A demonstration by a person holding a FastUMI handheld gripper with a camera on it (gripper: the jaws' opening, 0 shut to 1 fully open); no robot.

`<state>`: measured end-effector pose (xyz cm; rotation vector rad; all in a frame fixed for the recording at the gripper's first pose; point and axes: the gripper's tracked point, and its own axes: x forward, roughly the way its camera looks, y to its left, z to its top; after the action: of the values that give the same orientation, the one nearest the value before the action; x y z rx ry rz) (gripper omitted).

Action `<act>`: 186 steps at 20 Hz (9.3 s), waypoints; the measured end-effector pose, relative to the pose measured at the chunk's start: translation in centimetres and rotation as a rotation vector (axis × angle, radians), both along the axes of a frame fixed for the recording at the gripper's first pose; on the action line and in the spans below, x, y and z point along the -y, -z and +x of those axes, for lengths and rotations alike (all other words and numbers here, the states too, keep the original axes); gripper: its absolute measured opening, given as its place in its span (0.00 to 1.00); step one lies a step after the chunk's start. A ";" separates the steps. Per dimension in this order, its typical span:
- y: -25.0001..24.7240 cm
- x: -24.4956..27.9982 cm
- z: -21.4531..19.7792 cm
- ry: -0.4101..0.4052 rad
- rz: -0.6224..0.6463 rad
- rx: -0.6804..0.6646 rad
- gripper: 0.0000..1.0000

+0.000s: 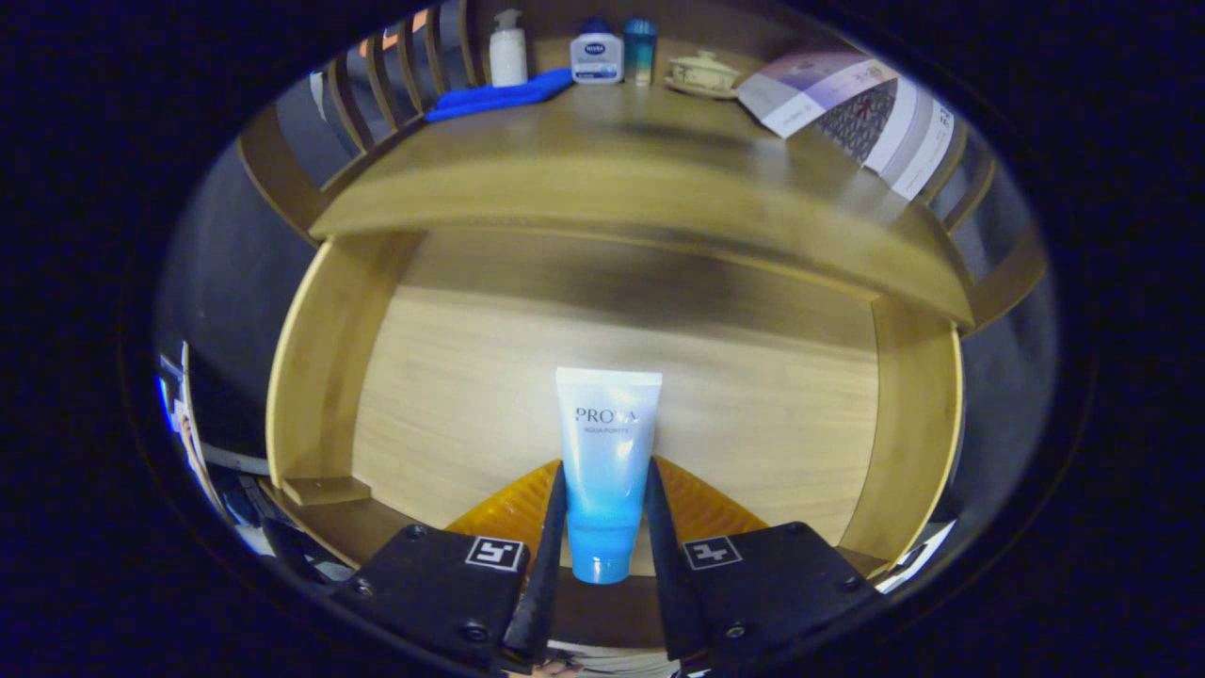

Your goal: Pull open the drawer, take out the items inside it, and place them on the countertop above the cabinet.

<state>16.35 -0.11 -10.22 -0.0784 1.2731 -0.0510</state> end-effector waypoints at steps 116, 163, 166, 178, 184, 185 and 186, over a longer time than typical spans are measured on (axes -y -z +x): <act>6.3 1.5 -10.2 0.028 -0.057 1.060 0.99; 5.2 1.8 6.2 0.036 0.014 0.888 0.99; 3.2 2.2 3.1 -0.023 0.003 0.913 0.99; -5.1 2.8 -9.3 -0.040 0.028 1.133 0.99; -7.8 2.5 -15.1 -0.044 0.051 1.205 0.99; -7.8 2.3 -15.7 -0.041 0.055 1.212 0.99; -7.5 2.1 -16.3 -0.043 0.066 1.208 0.99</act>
<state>0.09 -2.17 -2.76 -0.0075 0.0650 -0.0110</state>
